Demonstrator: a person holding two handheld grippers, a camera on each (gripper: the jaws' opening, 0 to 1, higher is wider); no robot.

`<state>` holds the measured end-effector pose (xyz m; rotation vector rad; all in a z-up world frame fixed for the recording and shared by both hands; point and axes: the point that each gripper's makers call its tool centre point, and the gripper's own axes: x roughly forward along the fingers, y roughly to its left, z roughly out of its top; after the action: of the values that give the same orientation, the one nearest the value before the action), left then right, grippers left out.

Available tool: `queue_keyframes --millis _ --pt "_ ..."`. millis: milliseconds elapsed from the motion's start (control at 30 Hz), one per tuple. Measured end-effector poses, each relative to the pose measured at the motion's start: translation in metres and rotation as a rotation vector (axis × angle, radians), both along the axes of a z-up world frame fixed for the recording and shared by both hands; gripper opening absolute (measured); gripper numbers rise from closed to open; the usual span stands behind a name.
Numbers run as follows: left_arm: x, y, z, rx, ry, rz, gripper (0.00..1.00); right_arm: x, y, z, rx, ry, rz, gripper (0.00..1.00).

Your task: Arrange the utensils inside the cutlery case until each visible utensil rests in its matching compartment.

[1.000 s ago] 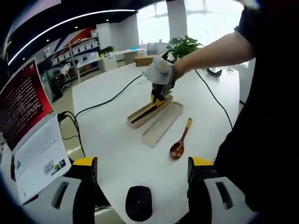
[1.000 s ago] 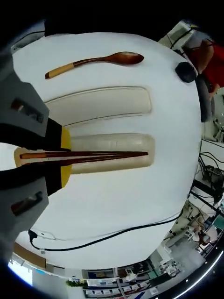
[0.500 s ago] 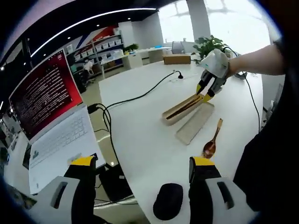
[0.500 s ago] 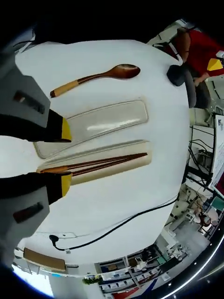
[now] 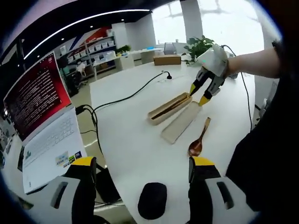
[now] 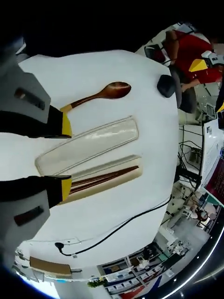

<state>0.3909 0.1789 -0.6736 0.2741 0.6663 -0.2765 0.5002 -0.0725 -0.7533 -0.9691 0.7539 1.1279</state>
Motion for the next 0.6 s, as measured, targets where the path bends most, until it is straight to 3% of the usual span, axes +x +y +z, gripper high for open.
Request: queue_keyframes --millis 600 --pt "-0.017 -0.025 -0.004 -0.065 -0.002 -0.058 0.83 -0.032 -0.006 -0.001 0.002 0.043 0.022 0.33"
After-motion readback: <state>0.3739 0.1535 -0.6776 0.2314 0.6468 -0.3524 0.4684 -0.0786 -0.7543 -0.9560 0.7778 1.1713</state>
